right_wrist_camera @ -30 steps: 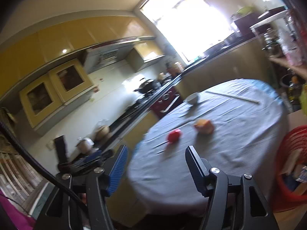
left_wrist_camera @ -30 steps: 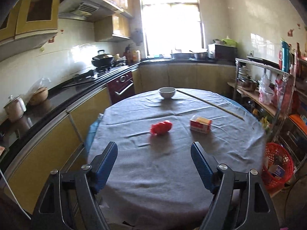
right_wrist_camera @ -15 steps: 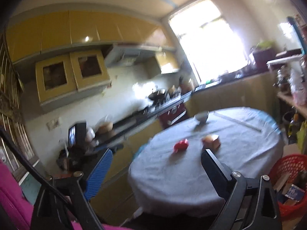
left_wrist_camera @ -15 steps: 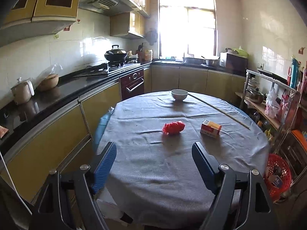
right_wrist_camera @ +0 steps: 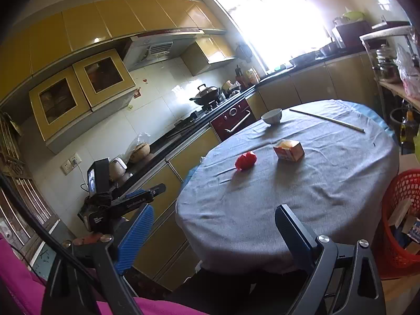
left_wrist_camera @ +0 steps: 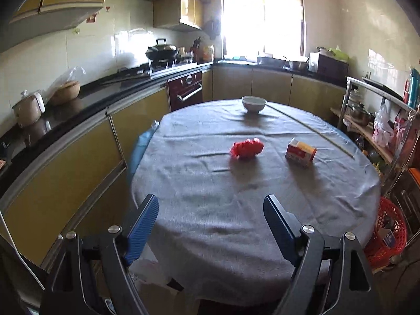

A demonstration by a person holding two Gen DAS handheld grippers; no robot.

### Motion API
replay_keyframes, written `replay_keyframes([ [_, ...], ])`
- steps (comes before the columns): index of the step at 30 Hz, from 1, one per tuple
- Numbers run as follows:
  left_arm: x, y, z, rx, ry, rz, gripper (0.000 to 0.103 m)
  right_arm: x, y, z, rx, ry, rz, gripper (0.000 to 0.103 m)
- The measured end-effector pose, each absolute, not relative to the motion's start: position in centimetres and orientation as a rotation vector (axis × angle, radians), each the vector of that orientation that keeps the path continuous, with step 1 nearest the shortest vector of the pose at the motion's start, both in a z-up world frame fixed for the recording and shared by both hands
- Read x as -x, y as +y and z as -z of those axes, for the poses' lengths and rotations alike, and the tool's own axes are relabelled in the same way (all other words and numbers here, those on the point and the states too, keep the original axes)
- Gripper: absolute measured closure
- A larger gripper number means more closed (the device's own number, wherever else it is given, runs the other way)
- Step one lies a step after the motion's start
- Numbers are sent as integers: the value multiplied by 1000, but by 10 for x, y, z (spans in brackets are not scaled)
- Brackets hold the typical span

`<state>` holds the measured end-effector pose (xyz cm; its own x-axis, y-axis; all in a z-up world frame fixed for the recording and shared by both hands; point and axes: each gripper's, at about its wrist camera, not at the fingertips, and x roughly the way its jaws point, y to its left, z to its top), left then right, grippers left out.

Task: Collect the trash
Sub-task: 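Bring both tools back over the table toward the red net bag, then grasp the red net bag with the left tool while the right grasps the orange-red box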

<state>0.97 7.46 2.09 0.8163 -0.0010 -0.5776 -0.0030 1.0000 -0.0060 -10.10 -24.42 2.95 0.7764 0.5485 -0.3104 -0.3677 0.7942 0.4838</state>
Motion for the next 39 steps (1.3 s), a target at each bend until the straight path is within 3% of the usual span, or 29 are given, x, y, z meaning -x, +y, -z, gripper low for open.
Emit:
replay_keyframes([
  [12, -48, 75, -8, -8, 678, 13, 21, 59, -239, -24, -369, 556, -475, 7],
  [30, -232, 48, 10, -134, 805, 327, 21, -202, -248, 0, -117, 775, -396, 7],
  [39, -307, 16, 31, -271, 876, 544, 21, -286, -233, 27, 38, 876, -492, 7],
])
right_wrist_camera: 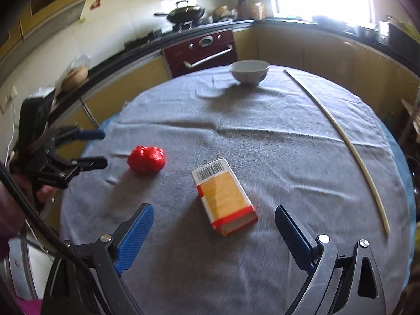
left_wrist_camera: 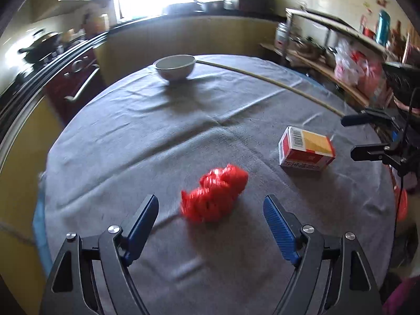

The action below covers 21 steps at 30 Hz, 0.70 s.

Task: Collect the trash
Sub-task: 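Grasp the red net bag with the left tool while the right grasps the orange-red box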

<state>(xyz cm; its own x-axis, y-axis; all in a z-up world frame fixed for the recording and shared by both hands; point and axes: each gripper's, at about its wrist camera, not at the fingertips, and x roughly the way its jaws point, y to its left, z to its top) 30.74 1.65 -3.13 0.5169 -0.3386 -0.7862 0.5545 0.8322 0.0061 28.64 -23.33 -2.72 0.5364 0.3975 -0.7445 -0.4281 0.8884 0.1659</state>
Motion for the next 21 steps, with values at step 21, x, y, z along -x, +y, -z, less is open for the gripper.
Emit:
replay_keyframes([
  [21, -355, -11, 83, -409, 1066, 785, 53, -350, -202, 81, 136, 1094, -592, 47],
])
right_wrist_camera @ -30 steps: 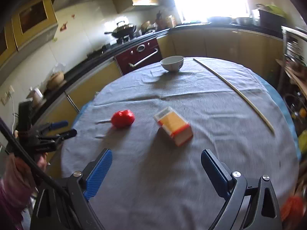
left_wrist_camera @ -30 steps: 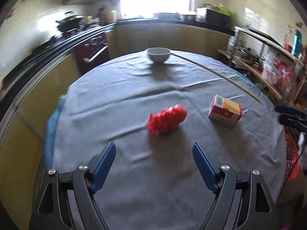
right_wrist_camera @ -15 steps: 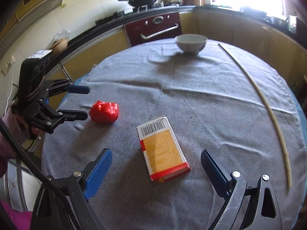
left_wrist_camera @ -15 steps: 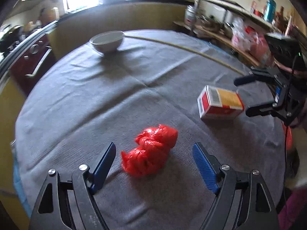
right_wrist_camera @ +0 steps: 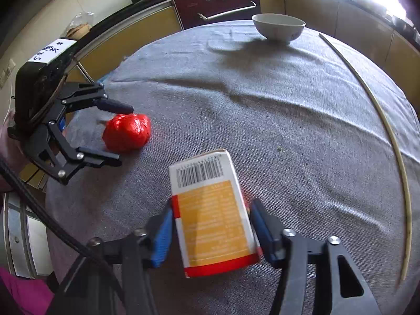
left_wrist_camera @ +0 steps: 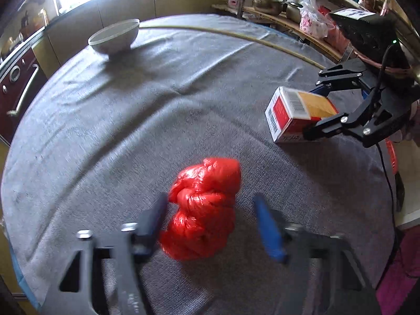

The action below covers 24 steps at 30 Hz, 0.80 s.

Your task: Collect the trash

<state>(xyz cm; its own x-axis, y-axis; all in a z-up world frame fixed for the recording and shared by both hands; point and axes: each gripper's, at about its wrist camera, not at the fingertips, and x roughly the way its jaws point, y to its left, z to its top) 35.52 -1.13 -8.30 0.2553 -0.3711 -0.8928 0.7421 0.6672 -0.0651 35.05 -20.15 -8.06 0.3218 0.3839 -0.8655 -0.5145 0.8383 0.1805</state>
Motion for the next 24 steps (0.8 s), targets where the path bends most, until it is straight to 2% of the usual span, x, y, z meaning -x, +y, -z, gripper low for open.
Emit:
replay_keyframes([
  [11, -328, -1, 66, -218, 1081, 633, 56, -321, -218, 61, -80, 1049, -540, 48],
  [24, -216, -33, 18, -90, 1017, 369, 56, -193, -243, 15, -382, 834, -487, 48],
])
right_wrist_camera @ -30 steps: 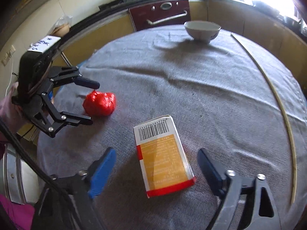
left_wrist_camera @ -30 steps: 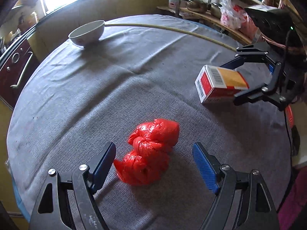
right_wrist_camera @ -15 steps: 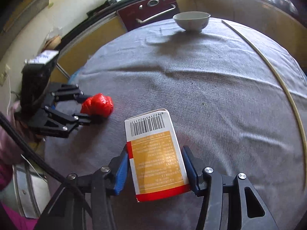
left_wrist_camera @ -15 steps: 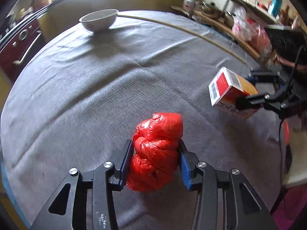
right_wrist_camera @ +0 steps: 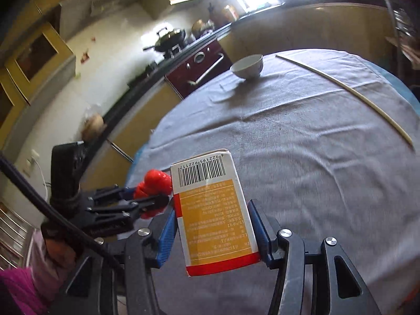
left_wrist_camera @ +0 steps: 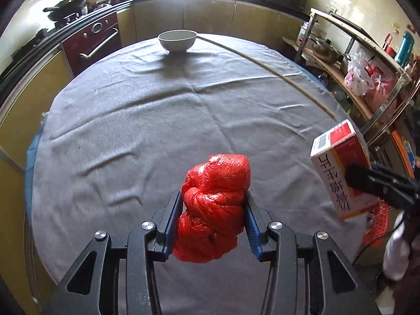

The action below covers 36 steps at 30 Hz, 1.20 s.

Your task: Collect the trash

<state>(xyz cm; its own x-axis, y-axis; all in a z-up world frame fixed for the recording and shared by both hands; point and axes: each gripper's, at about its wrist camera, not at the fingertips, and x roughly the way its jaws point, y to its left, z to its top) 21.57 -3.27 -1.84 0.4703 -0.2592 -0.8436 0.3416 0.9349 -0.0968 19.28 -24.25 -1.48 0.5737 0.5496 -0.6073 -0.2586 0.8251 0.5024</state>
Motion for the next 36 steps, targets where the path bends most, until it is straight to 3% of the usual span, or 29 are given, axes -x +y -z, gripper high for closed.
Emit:
replay_keyframes([
  [16, -119, -101, -16, -252, 844, 309, 56, -57, -304, -19, -403, 668, -370, 48],
  [36, -96, -157, -24, -369, 788, 346, 56, -33, -337, -4, -480, 619, -324, 48],
])
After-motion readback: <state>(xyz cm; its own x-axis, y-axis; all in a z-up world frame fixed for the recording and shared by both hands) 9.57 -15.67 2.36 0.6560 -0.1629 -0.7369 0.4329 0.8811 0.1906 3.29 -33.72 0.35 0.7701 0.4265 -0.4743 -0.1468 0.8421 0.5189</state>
